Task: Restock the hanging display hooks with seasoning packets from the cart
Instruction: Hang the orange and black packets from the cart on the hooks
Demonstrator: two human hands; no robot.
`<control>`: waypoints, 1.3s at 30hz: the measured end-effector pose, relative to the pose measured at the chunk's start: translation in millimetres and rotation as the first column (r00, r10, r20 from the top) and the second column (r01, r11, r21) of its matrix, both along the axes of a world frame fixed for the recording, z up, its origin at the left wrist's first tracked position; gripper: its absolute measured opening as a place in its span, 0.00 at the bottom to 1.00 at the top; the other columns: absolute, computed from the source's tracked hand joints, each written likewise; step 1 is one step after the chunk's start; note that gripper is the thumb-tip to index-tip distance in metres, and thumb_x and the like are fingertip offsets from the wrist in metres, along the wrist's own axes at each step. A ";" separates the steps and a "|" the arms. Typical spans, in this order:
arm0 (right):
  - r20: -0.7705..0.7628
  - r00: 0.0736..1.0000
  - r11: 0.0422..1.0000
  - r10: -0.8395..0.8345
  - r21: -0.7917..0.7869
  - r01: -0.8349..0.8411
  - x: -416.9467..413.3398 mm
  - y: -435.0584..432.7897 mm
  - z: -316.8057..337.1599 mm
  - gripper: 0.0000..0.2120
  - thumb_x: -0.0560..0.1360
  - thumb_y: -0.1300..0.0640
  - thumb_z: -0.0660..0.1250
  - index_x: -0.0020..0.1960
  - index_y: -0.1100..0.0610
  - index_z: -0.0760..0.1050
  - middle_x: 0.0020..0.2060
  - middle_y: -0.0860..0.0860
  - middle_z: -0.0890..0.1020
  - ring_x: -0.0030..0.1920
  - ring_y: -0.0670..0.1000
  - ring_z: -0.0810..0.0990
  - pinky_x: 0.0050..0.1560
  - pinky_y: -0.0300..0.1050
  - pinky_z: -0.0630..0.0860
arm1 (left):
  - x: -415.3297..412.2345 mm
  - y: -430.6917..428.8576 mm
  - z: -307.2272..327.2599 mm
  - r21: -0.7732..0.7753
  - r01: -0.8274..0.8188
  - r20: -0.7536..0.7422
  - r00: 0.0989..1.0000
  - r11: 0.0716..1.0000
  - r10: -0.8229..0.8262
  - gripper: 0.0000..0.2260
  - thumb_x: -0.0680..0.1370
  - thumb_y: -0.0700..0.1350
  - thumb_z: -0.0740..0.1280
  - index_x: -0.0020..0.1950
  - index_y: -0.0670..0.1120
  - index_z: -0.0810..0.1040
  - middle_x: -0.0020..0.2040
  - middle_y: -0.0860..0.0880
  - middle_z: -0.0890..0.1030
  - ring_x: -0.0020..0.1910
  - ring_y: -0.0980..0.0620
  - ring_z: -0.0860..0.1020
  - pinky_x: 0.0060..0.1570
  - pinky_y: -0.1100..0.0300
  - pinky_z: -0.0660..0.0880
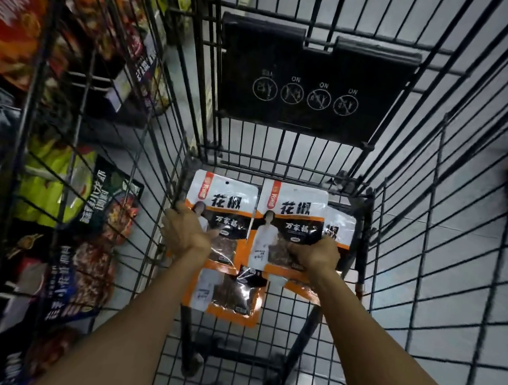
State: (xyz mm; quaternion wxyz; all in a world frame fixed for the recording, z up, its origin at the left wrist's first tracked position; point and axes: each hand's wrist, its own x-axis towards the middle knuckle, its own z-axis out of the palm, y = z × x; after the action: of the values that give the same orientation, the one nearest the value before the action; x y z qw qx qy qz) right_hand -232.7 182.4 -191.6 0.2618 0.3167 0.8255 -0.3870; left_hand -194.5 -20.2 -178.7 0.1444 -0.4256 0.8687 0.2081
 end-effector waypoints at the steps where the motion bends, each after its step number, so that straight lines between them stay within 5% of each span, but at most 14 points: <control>1: 0.011 0.999 0.997 -0.052 -0.047 0.053 1.3 2.1 1.6 0.19 0.63 0.60 0.80 0.52 0.62 0.79 0.50 0.58 0.84 0.49 0.57 0.82 0.51 0.49 0.79 | 0.8 -0.1 2.6 -0.012 -0.018 -0.038 0.999 1.000 0.017 0.38 0.65 0.50 0.79 0.68 0.40 0.64 0.66 0.37 0.69 0.66 0.38 0.67 0.63 0.42 0.68; 4: 0.048 0.974 0.947 -0.220 -0.231 0.225 7.7 7.7 8.2 0.19 0.64 0.67 0.78 0.54 0.64 0.78 0.50 0.60 0.83 0.50 0.60 0.82 0.54 0.57 0.79 | 0.7 0.5 13.3 0.076 -0.118 -0.121 0.985 0.990 0.127 0.35 0.64 0.46 0.80 0.66 0.40 0.69 0.64 0.38 0.74 0.64 0.38 0.72 0.60 0.43 0.71; 7: 0.081 0.957 0.879 -0.277 -0.381 0.287 16.3 9.7 18.3 0.17 0.68 0.72 0.73 0.56 0.65 0.78 0.53 0.62 0.83 0.50 0.60 0.82 0.53 0.56 0.79 | -1.9 -3.9 25.5 0.360 -0.269 -0.147 0.929 0.893 0.339 0.24 0.66 0.40 0.79 0.58 0.38 0.76 0.56 0.38 0.80 0.53 0.40 0.79 0.47 0.51 0.76; 10: -0.021 0.979 0.926 -0.203 -0.328 0.185 26.8 11.3 33.3 0.18 0.69 0.71 0.72 0.58 0.63 0.77 0.54 0.60 0.82 0.54 0.59 0.81 0.59 0.57 0.77 | 2.8 -10.5 32.5 0.607 -0.341 -0.074 0.875 0.718 0.478 0.22 0.67 0.34 0.76 0.59 0.38 0.76 0.53 0.42 0.81 0.44 0.44 0.79 0.43 0.54 0.78; 13: -0.077 0.979 0.945 -0.188 -0.285 0.159 37.5 14.5 56.6 0.17 0.70 0.70 0.72 0.58 0.62 0.77 0.53 0.59 0.82 0.54 0.59 0.81 0.58 0.57 0.77 | 10.6 -11.2 41.9 0.755 -0.298 -0.036 0.871 0.585 0.490 0.21 0.70 0.30 0.72 0.63 0.34 0.73 0.56 0.38 0.79 0.47 0.44 0.77 0.49 0.50 0.75; 17: -0.116 0.979 0.950 -0.166 -0.284 0.128 52.0 19.9 105.9 0.09 0.69 0.68 0.72 0.44 0.57 0.77 0.50 0.60 0.83 0.51 0.60 0.82 0.55 0.58 0.79 | 20.8 -17.1 70.8 0.711 -0.243 -0.111 0.888 0.660 0.446 0.15 0.72 0.32 0.72 0.58 0.33 0.76 0.50 0.39 0.80 0.44 0.46 0.78 0.47 0.53 0.75; 20: -0.184 0.970 0.950 -0.156 -0.295 0.097 67.4 26.0 153.0 0.09 0.70 0.66 0.72 0.41 0.54 0.76 0.48 0.58 0.83 0.50 0.57 0.82 0.52 0.52 0.79 | 33.0 -25.0 107.5 0.790 -0.164 -0.086 0.924 0.590 0.372 0.17 0.72 0.36 0.73 0.59 0.38 0.76 0.57 0.38 0.80 0.51 0.44 0.79 0.49 0.54 0.76; 25: -0.220 0.950 0.909 -0.221 -0.401 0.118 88.6 34.9 232.5 0.08 0.71 0.63 0.73 0.49 0.60 0.78 0.53 0.61 0.82 0.54 0.61 0.81 0.58 0.61 0.77 | 58.9 -31.9 188.6 0.777 -0.031 -0.256 0.897 0.629 0.360 0.44 0.63 0.47 0.79 0.73 0.39 0.63 0.70 0.39 0.70 0.66 0.40 0.72 0.64 0.50 0.70; 28: -0.235 0.952 0.887 -0.197 -0.457 0.070 98.3 36.7 276.6 0.14 0.72 0.61 0.73 0.56 0.62 0.77 0.54 0.61 0.82 0.55 0.61 0.80 0.58 0.62 0.77 | 82.3 -33.5 242.0 0.817 0.064 -0.336 0.860 0.574 0.383 0.43 0.60 0.49 0.79 0.71 0.36 0.66 0.69 0.35 0.70 0.67 0.38 0.70 0.68 0.44 0.67; 30: -0.261 0.949 0.873 -0.177 -0.486 0.029 104.4 36.9 302.7 0.13 0.72 0.60 0.73 0.55 0.61 0.77 0.52 0.59 0.82 0.53 0.59 0.81 0.56 0.59 0.79 | 98.8 -38.2 274.0 0.786 0.097 -0.401 0.832 0.611 0.383 0.35 0.65 0.45 0.77 0.69 0.37 0.69 0.66 0.36 0.74 0.64 0.41 0.74 0.63 0.45 0.72; 33: -0.328 0.936 0.857 -0.130 -0.512 -0.061 112.8 35.6 339.2 0.09 0.71 0.60 0.73 0.50 0.58 0.78 0.47 0.55 0.84 0.46 0.51 0.83 0.42 0.46 0.80 | 129.5 -45.2 324.3 0.768 0.141 -0.467 0.790 0.624 0.397 0.28 0.62 0.47 0.77 0.58 0.41 0.75 0.50 0.41 0.82 0.42 0.51 0.84 0.36 0.60 0.80; 35: -0.359 0.930 0.834 -0.083 -0.536 -0.133 119.3 33.7 363.0 0.09 0.71 0.59 0.73 0.49 0.57 0.77 0.45 0.53 0.84 0.42 0.48 0.83 0.36 0.40 0.78 | 153.9 -48.4 352.2 0.720 0.153 -0.517 0.769 0.677 0.376 0.23 0.61 0.50 0.77 0.51 0.42 0.77 0.43 0.46 0.84 0.37 0.54 0.84 0.32 0.64 0.77; 39: -0.417 0.907 0.789 0.054 -0.539 -0.294 138.3 27.6 406.5 0.14 0.71 0.57 0.73 0.54 0.60 0.75 0.45 0.54 0.84 0.44 0.52 0.84 0.43 0.47 0.80 | 212.2 -52.3 396.2 0.674 0.141 -0.593 0.689 0.726 0.417 0.21 0.60 0.51 0.76 0.49 0.44 0.78 0.39 0.50 0.84 0.36 0.56 0.83 0.30 0.67 0.76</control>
State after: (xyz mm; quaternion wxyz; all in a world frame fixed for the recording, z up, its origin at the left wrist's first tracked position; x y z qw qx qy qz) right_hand -94.4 210.0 214.9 0.2175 0.0594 0.7245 -0.6514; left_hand 17.7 -72.5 217.5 -0.0763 -0.2982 0.6798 0.6657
